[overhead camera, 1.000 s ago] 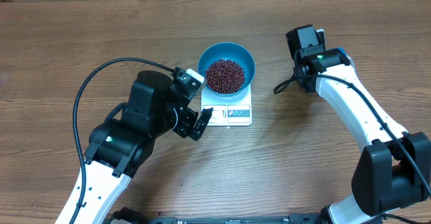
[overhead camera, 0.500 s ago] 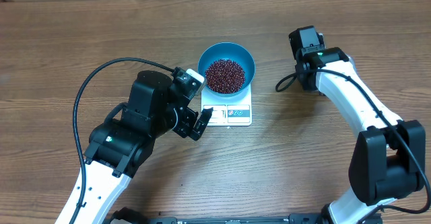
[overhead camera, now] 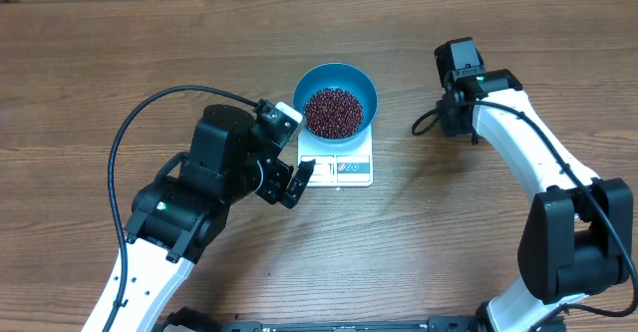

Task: Scoop item into bowl and weigh 150g on scale
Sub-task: 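Dip the blue scoop into the red beans with the right gripper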

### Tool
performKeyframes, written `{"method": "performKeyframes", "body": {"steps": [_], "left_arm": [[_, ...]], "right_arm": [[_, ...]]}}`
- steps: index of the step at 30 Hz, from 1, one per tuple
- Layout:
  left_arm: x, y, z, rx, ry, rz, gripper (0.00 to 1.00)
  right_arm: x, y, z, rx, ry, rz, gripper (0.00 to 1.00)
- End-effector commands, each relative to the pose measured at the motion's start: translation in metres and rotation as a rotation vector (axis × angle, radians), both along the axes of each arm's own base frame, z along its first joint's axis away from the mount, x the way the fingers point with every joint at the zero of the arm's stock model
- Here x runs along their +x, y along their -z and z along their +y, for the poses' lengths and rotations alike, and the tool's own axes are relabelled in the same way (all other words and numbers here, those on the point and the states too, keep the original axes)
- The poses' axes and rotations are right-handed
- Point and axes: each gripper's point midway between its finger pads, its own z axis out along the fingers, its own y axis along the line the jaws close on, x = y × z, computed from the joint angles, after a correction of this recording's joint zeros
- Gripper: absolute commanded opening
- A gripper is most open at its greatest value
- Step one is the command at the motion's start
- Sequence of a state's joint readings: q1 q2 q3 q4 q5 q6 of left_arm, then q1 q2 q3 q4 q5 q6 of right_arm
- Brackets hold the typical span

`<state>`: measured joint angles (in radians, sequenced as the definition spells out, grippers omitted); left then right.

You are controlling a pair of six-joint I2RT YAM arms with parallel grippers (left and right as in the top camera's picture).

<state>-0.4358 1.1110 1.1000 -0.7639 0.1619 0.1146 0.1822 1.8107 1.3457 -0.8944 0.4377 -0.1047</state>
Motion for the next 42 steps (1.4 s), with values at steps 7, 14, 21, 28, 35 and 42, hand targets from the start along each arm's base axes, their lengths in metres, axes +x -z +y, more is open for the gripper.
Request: {"method": "performKeyframes", "body": {"steps": [7,14,21,28,35,42], "left_arm": [[-0.001,0.002,-0.001,0.004,0.020,0.000,1.00],[-0.001,0.002,-0.001,0.004,0.020,0.001,1.00],[-0.001,0.002,-0.001,0.004,0.020,0.000,1.00],[-0.001,0.002,-0.001,0.004,0.020,0.001,1.00],[-0.001,0.002,-0.001,0.004,0.020,0.000,1.00],[-0.001,0.002,-0.001,0.004,0.020,0.001,1.00]], "right_arm": [[-0.005,0.014,0.035,0.288,-0.016,0.044,0.04],[-0.003,0.015,0.037,0.455,0.005,0.048,0.04],[0.002,0.008,0.035,0.657,0.035,0.027,0.04],[0.004,0.001,0.025,0.784,0.067,0.011,0.04],[0.005,-0.006,0.017,0.886,0.094,-0.009,0.04],[0.000,-0.006,-0.003,0.912,0.156,-0.013,0.04]]}}
